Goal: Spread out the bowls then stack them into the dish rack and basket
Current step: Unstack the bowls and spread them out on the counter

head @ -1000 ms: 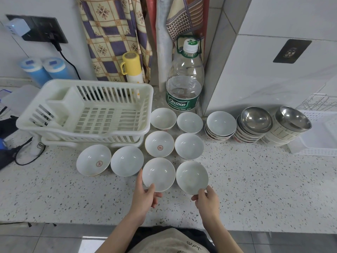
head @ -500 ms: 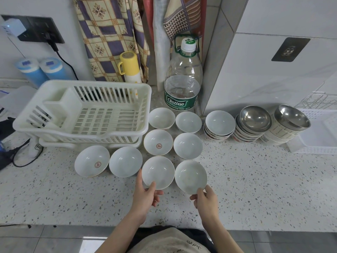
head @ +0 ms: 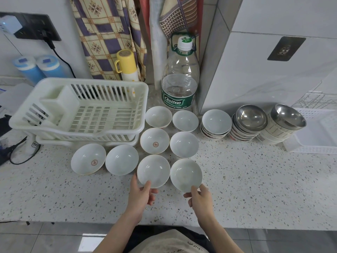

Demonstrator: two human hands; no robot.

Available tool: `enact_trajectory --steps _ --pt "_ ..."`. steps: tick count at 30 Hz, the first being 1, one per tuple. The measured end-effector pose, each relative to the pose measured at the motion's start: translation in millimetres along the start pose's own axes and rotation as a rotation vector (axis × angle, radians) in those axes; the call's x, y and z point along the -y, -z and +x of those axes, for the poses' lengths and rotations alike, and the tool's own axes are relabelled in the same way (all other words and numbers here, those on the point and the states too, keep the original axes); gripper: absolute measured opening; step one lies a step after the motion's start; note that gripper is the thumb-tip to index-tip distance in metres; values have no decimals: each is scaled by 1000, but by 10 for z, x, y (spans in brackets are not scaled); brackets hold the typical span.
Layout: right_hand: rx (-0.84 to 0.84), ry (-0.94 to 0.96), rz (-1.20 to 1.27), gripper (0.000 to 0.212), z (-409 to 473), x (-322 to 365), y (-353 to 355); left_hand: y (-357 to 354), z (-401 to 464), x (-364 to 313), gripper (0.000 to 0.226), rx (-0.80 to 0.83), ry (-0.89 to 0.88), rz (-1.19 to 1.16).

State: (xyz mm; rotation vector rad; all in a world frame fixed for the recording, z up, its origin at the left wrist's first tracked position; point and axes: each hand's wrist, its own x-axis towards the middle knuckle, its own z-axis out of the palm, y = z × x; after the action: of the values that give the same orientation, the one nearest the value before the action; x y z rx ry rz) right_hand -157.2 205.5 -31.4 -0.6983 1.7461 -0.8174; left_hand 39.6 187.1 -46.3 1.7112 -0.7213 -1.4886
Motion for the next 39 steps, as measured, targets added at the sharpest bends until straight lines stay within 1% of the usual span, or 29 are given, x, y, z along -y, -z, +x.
enact_trajectory --steps 7,13,16,20,23,27,31,39 --pt "87 -18 -41 26 -6 11 50 -55 -40 46 40 -61 12 -33" --pt "146 -71 -75 29 -6 36 105 29 -39 42 34 -36 16 -7" --pt "128 -76 -66 31 -41 49 58 82 -36 46 30 -19 19 -18" --pt "89 -92 10 38 -166 51 -39 119 -23 60 31 28 40 -83" --pt "68 -109 48 47 -276 -7 -89 172 -37 79 35 80 47 -115" --pt "40 -163 49 63 -415 -143 -111 203 -53 106 42 114 35 -85" --pt "8 -184 85 63 -499 -188 -100 176 -39 89 42 95 21 -76" --pt "-36 -193 129 60 -511 -196 -105 142 -57 48 47 101 56 -112"
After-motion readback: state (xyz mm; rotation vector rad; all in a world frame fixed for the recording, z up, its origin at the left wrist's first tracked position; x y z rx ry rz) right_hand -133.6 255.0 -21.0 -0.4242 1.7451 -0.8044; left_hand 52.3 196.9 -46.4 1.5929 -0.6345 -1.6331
